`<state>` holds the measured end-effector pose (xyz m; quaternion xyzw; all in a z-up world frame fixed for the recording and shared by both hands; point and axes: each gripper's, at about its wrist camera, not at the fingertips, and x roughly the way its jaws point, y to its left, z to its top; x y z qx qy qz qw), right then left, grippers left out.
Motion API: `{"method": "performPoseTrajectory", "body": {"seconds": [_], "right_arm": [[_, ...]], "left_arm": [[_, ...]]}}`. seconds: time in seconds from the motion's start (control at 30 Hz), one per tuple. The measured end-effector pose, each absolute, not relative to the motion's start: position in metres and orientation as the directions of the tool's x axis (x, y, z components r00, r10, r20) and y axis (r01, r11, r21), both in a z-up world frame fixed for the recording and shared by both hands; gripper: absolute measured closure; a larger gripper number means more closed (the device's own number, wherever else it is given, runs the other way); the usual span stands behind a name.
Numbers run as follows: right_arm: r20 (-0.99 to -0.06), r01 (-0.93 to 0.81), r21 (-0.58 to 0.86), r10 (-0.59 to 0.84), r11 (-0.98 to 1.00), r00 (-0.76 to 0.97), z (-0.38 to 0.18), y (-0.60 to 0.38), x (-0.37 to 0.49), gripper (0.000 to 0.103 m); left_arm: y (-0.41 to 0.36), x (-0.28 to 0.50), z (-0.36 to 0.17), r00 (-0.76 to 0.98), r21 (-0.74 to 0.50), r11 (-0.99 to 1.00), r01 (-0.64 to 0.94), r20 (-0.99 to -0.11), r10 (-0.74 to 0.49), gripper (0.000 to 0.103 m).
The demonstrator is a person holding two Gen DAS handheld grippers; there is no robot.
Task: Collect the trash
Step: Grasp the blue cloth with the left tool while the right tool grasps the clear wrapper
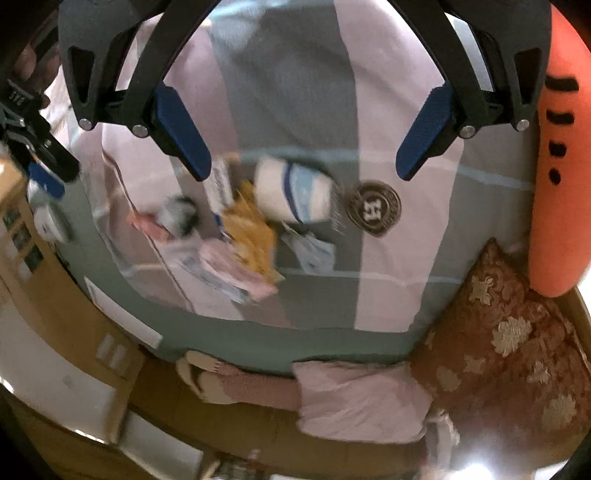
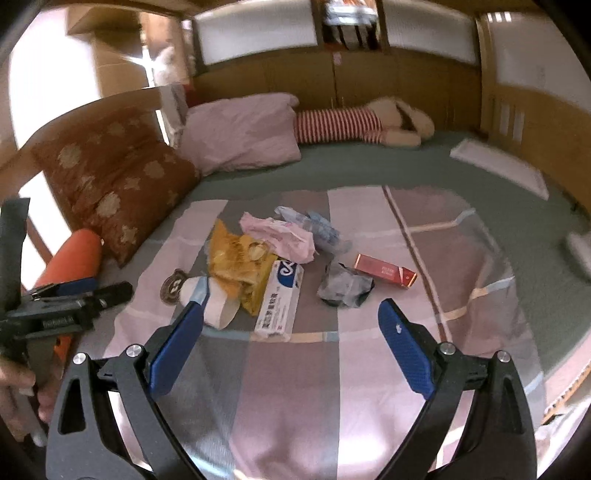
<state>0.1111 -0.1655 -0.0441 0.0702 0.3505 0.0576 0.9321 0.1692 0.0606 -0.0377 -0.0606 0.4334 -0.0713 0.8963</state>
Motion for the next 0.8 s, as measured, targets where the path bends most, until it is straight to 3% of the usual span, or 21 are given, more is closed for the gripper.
{"method": "performPoseTrajectory", "body": {"seconds": [0.3, 0.43, 0.6, 0.7, 0.73, 0.77, 0.8], "right_arm": [[-0.698, 0.038, 0.411, 0.288, 0.911, 0.656, -0.075, -0.217, 0.247, 0.01], [-0.739, 0.049, 0.393, 0.284, 0.918, 0.611, -0.091, -0.217, 0.302, 0.01], [-0.805, 0.027, 0.365, 0.3, 0.931, 0.512, -0.121, -0.207, 0.351, 0.011], [-0.833, -0.019, 0.337, 0.307, 0.941, 0.46, -0.134, -0.198, 0.365, 0.017], [-0.844, -0.038, 0.322, 0.305, 0.946, 0.441, -0.139, -0.194, 0.369, 0.021], [-0.859, -0.054, 0.304, 0.299, 0.951, 0.416, -0.144, -0.189, 0.373, 0.031], [-0.868, -0.064, 0.299, 0.299, 0.952, 0.397, -0.147, -0.187, 0.376, 0.049]], "left_arm": [[0.089, 0.304, -0.078, 0.475, -0.231, 0.972, -0.035, -0.86, -0.187, 0.004], [0.083, 0.357, -0.108, 0.39, -0.222, 0.975, -0.019, -0.899, -0.197, 0.004], [0.076, 0.395, -0.145, 0.313, -0.24, 0.97, -0.028, -0.924, -0.22, 0.015], [0.067, 0.408, -0.167, 0.26, -0.269, 0.963, -0.018, -0.931, -0.256, 0.029], [0.063, 0.409, -0.171, 0.252, -0.274, 0.962, -0.008, -0.931, -0.263, 0.038], [0.061, 0.411, -0.173, 0.251, -0.279, 0.96, -0.001, -0.93, -0.27, 0.052], [0.059, 0.411, -0.174, 0.253, -0.279, 0.96, 0.006, -0.928, -0.272, 0.06]]}}
